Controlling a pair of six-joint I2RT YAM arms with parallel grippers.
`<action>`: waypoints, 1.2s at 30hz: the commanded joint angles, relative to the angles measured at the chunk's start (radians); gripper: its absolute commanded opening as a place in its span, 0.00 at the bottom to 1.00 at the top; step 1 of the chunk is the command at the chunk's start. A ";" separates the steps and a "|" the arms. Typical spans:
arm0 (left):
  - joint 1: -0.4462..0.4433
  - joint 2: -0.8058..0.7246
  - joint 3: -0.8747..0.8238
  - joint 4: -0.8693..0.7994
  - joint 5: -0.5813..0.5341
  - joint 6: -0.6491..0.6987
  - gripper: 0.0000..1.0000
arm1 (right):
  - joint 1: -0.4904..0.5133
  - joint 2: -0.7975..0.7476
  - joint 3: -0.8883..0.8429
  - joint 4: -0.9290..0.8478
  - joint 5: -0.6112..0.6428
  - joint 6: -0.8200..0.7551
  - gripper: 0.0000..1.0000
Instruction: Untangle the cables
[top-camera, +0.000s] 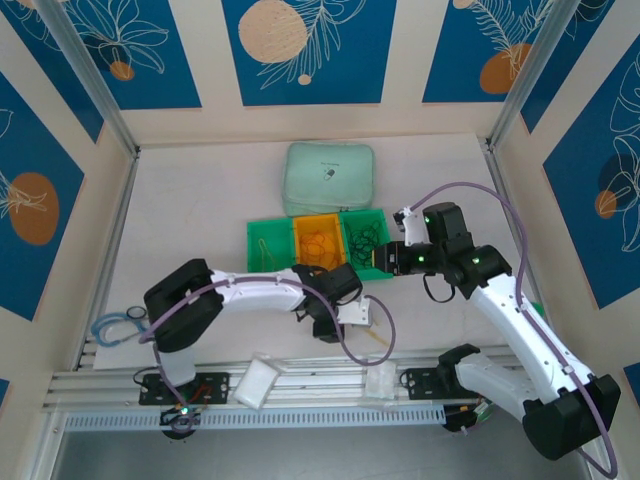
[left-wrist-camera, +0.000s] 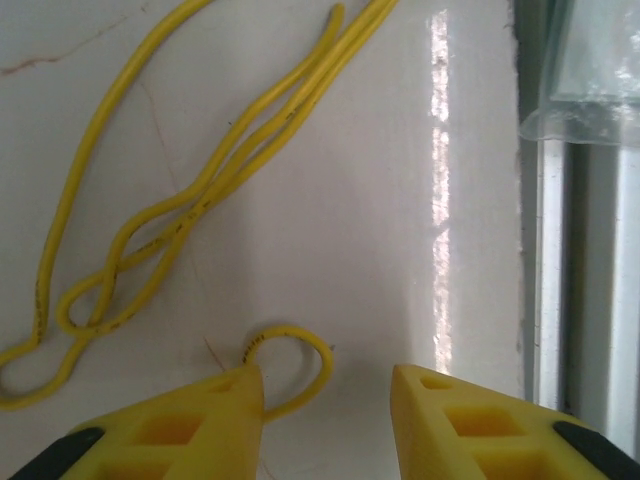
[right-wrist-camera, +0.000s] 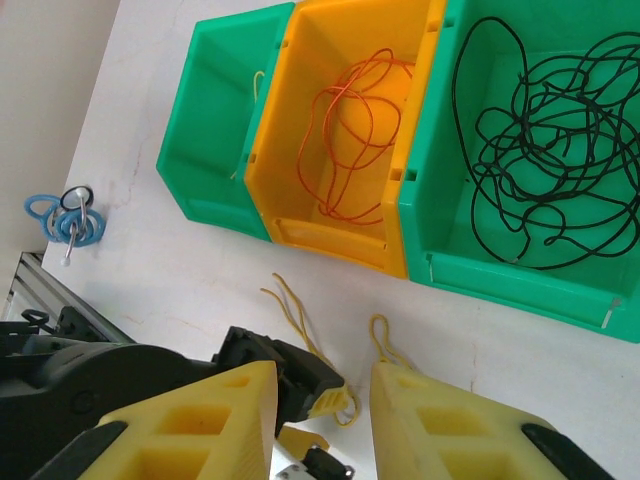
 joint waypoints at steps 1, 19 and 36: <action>-0.005 0.039 0.038 -0.036 -0.028 0.043 0.38 | -0.013 -0.017 -0.014 0.010 -0.048 0.006 0.31; 0.029 0.149 0.133 -0.149 0.035 0.049 0.00 | -0.057 -0.027 -0.029 0.015 -0.090 0.008 0.31; 0.154 -0.281 0.056 -0.163 0.126 -0.121 0.00 | -0.045 -0.067 -0.031 0.021 -0.101 0.032 0.31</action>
